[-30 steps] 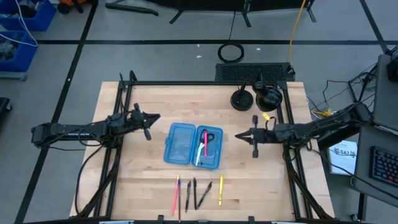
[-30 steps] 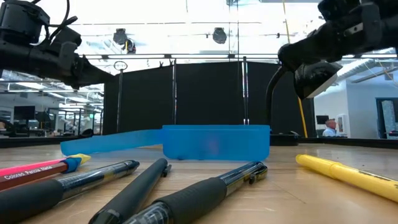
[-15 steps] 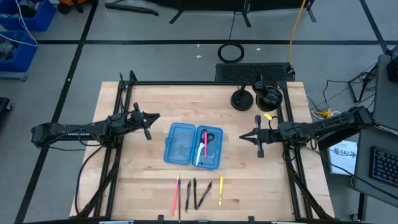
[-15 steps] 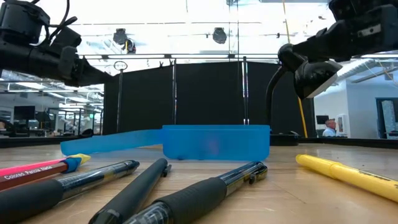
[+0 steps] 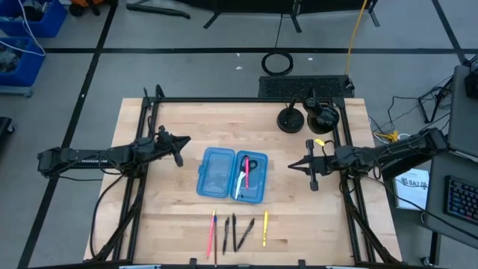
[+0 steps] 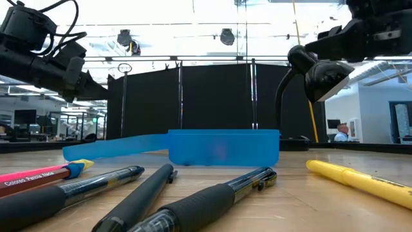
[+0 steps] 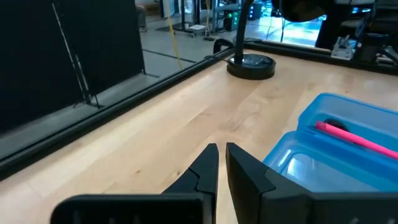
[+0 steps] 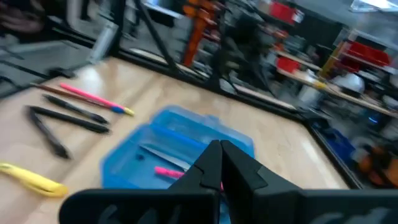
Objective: Pick & place school supplies into a supply box
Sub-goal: Put the pink pencil into the blue supply box
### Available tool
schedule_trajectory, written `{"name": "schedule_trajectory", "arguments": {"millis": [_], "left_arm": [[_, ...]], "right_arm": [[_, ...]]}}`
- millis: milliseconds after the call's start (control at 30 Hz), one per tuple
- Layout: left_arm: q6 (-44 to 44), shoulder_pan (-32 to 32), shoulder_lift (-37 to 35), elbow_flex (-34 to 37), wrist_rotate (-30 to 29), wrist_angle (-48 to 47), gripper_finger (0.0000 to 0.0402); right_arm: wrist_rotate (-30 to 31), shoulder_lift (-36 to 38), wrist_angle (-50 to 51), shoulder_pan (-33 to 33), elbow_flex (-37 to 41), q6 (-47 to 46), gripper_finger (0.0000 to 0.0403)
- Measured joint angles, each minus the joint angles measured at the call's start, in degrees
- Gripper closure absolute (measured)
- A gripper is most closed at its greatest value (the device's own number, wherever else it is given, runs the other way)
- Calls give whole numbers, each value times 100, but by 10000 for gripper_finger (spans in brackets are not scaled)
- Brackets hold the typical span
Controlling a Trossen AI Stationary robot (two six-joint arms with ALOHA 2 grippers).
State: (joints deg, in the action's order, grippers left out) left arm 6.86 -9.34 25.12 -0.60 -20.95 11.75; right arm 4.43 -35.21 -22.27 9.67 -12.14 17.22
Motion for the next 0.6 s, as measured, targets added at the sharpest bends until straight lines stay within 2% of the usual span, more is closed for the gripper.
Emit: {"name": "schedule_trajectory", "arguments": {"millis": [100, 167, 600], "left_arm": [[85, 0, 0, 0, -2, -2, 364], [83, 0, 0, 0, -4, -2, 364], [347, 0, 0, 0, 10, -11, 364]], "right_arm": [[-612, 160, 158, -140, 0, -165, 403], [-748, 266, 116, -242, 90, -259, 403], [-750, 473, -82, -1169, 580, -709, 403]]}}
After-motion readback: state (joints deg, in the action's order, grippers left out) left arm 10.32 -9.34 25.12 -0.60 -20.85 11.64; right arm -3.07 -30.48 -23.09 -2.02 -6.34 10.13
